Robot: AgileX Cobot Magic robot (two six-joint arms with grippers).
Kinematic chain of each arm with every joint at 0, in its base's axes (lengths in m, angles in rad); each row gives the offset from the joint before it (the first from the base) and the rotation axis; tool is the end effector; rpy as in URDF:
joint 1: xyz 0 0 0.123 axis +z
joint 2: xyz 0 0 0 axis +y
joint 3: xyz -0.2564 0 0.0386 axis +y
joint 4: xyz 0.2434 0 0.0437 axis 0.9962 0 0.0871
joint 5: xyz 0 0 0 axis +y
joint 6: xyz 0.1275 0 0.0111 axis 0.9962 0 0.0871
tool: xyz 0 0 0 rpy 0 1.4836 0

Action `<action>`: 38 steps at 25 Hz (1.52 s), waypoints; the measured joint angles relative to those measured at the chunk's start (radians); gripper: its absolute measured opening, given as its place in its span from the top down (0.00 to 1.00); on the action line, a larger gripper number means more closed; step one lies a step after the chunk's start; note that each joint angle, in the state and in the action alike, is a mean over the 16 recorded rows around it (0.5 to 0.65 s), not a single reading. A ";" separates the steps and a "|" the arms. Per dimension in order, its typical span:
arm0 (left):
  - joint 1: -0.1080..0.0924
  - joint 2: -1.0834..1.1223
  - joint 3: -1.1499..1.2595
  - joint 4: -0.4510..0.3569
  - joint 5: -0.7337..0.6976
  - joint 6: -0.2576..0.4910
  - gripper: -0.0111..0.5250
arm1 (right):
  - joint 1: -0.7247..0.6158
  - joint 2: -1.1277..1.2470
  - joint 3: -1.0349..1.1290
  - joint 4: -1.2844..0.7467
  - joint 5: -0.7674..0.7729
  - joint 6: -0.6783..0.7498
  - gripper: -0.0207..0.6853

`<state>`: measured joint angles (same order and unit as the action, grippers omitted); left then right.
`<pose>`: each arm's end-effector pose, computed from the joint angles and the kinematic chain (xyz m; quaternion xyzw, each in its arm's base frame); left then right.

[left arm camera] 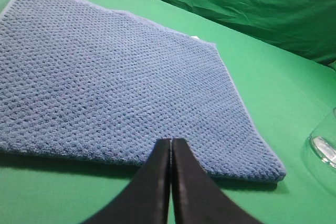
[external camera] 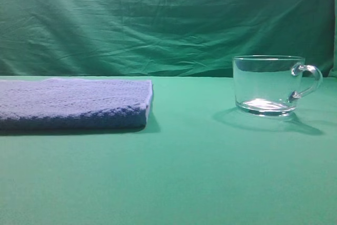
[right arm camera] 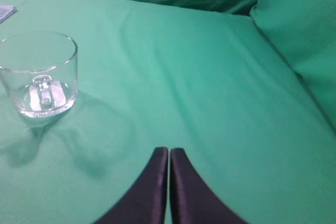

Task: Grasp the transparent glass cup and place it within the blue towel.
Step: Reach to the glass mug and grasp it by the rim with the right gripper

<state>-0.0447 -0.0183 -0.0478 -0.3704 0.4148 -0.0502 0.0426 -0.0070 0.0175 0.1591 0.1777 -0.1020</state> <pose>0.1051 -0.0234 0.1869 -0.0906 0.7795 -0.1897 0.5901 0.1142 0.0085 0.1883 -0.0049 0.7411 0.0430 0.6700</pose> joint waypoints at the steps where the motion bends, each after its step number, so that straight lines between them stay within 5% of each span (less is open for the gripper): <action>1: 0.000 0.000 0.000 0.000 0.000 0.000 0.98 | 0.000 0.004 -0.008 0.017 -0.011 0.006 0.97; 8: 0.000 0.000 0.000 0.000 0.000 0.000 0.98 | 0.000 0.103 -0.136 0.109 0.025 0.019 0.97; 22: 0.000 0.000 0.000 0.000 0.000 0.000 0.98 | 0.000 0.618 -0.558 0.151 0.357 -0.073 0.97; 38: 0.000 0.000 0.000 0.000 0.000 0.000 0.98 | 0.058 1.116 -0.725 0.159 0.482 -0.303 0.97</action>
<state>-0.0447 -0.0183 -0.0478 -0.3704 0.4148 -0.0502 0.1007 1.1087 -0.7072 0.3179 0.6597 -0.4052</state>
